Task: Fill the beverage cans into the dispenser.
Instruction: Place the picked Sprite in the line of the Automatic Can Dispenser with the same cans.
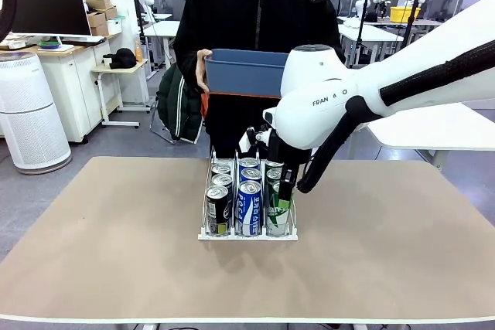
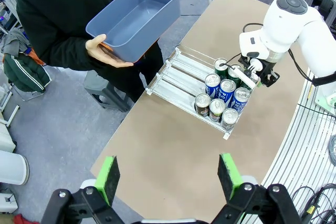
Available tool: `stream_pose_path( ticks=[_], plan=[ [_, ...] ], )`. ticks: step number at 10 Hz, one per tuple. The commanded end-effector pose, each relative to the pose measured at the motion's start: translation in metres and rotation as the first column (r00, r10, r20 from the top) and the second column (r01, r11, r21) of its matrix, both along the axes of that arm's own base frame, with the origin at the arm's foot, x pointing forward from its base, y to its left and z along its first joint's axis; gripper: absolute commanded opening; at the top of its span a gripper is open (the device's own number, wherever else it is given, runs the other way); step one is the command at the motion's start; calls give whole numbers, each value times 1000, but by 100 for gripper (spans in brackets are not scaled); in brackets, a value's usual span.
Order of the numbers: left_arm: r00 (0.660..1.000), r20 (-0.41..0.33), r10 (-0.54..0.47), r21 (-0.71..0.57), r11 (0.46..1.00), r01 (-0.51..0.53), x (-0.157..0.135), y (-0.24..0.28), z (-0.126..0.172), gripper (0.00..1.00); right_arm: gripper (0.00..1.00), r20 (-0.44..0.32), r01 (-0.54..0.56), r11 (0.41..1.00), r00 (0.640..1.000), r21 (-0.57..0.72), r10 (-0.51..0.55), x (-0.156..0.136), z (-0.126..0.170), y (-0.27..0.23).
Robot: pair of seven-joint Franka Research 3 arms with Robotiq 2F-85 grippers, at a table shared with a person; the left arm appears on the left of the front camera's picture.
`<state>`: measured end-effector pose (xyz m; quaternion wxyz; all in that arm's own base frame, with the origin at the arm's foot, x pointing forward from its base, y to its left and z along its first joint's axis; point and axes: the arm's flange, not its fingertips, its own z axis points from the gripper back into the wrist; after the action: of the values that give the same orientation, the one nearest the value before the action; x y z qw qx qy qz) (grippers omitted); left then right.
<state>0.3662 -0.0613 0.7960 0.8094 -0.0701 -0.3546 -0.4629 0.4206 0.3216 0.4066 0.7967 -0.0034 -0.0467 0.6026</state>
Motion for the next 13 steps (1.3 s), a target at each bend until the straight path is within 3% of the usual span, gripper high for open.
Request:
stream_pose_path(
  ticks=[1,2,3,9,10,13],
  plan=[
    [1000,0,-1,-1,1000,1,-1,2,-1,100,96,-19,-6,1000,1000,10,6,-4,10,-1],
    [1000,0,-1,-1,1000,1,-1,2,-1,100,82,-1,-29,1000,1000,-2,29,-11,19,1],
    [1000,0,-1,-1,1000,1,-1,2,-1,100,100,12,-29,1000,1000,11,29,-17,34,5],
    [1000,0,-1,-1,1000,1,-1,2,-1,100,100,-7,33,988,999,150,-32,-29,77,2],
    [1000,0,-1,-1,1000,1,-1,2,-1,100,100,19,19,997,1000,70,-20,-25,71,6],
    [1000,0,-1,-1,1000,1,-1,2,-1,100,100,19,19,997,1000,70,-20,-25,71,6]
  ],
)
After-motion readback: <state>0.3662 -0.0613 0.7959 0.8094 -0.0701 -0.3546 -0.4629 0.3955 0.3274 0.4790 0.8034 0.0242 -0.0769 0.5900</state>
